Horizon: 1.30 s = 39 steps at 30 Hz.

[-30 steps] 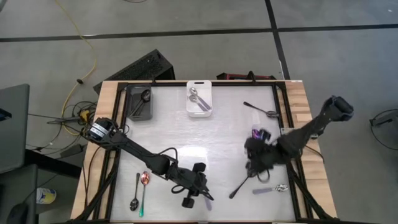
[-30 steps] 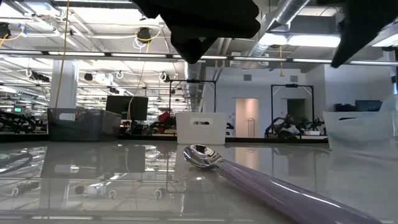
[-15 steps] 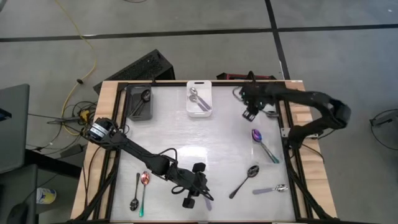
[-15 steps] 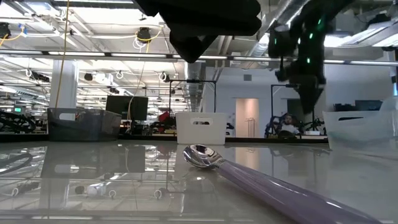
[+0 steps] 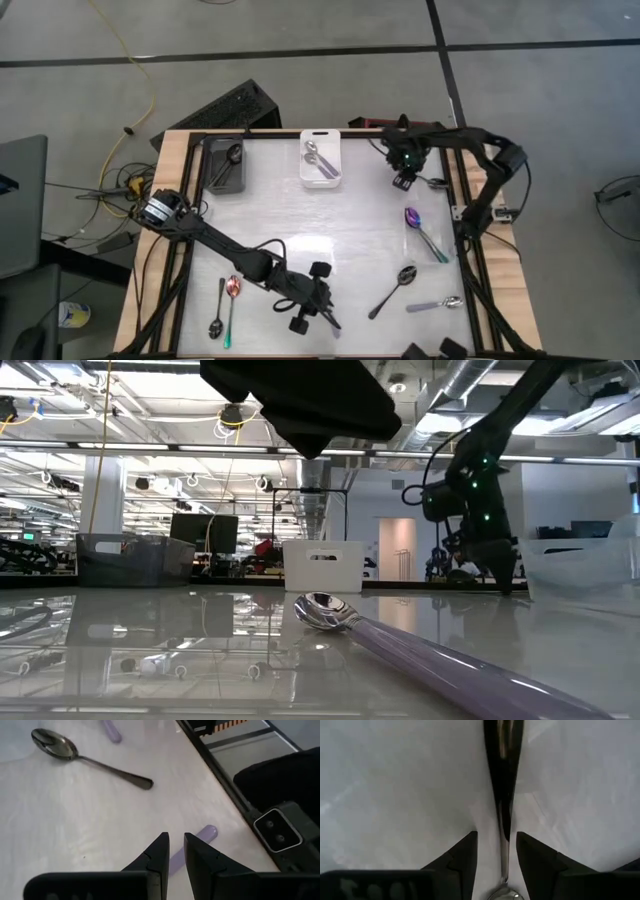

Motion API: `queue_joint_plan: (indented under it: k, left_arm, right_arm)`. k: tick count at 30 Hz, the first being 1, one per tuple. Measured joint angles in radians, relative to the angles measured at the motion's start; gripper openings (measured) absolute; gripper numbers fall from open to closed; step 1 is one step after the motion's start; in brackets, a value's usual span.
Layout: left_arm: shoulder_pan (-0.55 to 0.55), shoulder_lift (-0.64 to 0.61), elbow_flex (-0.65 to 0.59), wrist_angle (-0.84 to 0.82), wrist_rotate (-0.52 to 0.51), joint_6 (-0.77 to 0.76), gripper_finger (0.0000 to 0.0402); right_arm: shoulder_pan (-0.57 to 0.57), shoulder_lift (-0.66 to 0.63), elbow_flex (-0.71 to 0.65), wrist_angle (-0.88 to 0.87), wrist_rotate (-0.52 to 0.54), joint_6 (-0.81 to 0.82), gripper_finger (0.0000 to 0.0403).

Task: Sort silverware by color (type)
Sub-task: Put the black spoon into the black bin

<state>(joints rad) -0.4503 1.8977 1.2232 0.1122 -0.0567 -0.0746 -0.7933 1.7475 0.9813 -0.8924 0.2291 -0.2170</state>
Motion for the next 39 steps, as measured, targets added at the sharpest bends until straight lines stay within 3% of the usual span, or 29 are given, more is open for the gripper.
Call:
queue_joint_plan:
  k: [8, 15, 23, 28, 32, 36, 39]
  left_arm:
    - [0.005, 0.0, 0.0, -0.019, -0.001, 0.0, 0.0042]
    - [0.005, 0.0, 0.0, -0.013, -0.002, -0.024, 0.0042]
    - [0.004, 0.0, 0.0, -0.018, 0.047, -0.055, 0.0042]
    - [-0.002, -0.005, 0.0, -0.033, 0.067, -0.043, 0.0042]
    - [-0.001, -0.015, 0.0, -0.049, 0.006, -0.05, 0.0042]
    - [-0.002, -0.016, 0.0, -0.021, -0.011, -0.052, 0.0042]
    - [-0.002, -0.017, 0.0, 0.018, -0.005, -0.052, 0.0042]
  right_arm:
    - [0.028, 0.061, 0.005, -0.001, 0.01, -0.052, 0.0144]
    - [0.061, 0.029, -0.002, -0.037, -0.047, -0.005, 0.0023]
    - [0.194, -0.159, -0.006, -0.019, -0.095, 0.033, 0.0014]
    - [0.376, -0.362, -0.006, 0.012, -0.079, 0.112, 0.0014]
    - [0.537, -0.498, -0.005, 0.011, -0.074, 0.19, 0.0014]
    - [0.612, -0.558, -0.005, -0.034, 0.048, 0.291, 0.0032]
    - [0.592, -0.553, -0.008, -0.058, 0.101, 0.321, 0.0063]
